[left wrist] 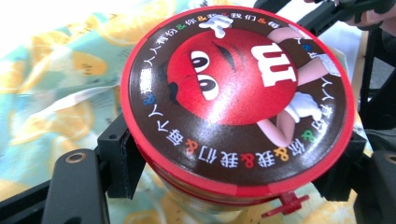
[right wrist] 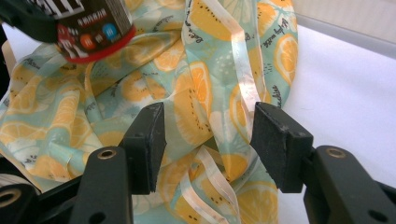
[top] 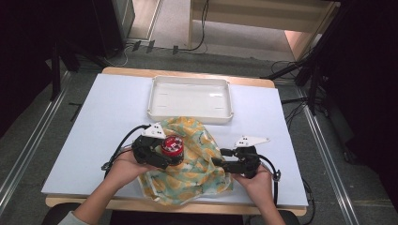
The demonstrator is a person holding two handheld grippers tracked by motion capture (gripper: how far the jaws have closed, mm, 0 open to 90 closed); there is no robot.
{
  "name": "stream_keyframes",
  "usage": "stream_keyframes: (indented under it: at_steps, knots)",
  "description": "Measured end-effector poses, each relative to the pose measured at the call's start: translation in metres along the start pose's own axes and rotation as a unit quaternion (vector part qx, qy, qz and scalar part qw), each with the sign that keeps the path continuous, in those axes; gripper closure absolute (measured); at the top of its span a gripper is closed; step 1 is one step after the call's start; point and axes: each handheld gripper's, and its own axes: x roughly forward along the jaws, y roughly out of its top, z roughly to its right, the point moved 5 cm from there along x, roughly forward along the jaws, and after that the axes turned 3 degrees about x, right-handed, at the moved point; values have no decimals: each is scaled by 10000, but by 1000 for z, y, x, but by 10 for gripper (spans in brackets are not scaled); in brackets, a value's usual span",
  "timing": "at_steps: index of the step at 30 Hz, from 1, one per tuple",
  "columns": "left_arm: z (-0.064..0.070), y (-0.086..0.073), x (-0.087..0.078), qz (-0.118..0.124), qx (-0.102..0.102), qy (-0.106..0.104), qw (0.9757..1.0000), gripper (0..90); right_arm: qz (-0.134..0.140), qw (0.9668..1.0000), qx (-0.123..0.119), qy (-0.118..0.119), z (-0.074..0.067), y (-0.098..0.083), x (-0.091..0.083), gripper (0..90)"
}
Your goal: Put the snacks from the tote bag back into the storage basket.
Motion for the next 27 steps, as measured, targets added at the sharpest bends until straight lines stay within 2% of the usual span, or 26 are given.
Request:
stream_keyframes:
  at_steps: [11, 15, 21, 27]
  knots:
    - [-13, -3, -19, 88, -250, 176, 9995, 255, 15, 10000, -48, 36, -1, 2, 4, 457]
    - [-17, -3, -22, 99, -360, 161, 9992, 255, 52, 9999, -100, 49, -2, 4, 5, 458]
    - [-23, 0, -24, 80, -369, 157, 9992, 255, 15, 9999, -108, 108, -3, 4, 8, 458]
    - [-29, 11, -27, 69, -434, 205, 9988, 255, 25, 9998, -108, 139, -3, 5, 9, 452]
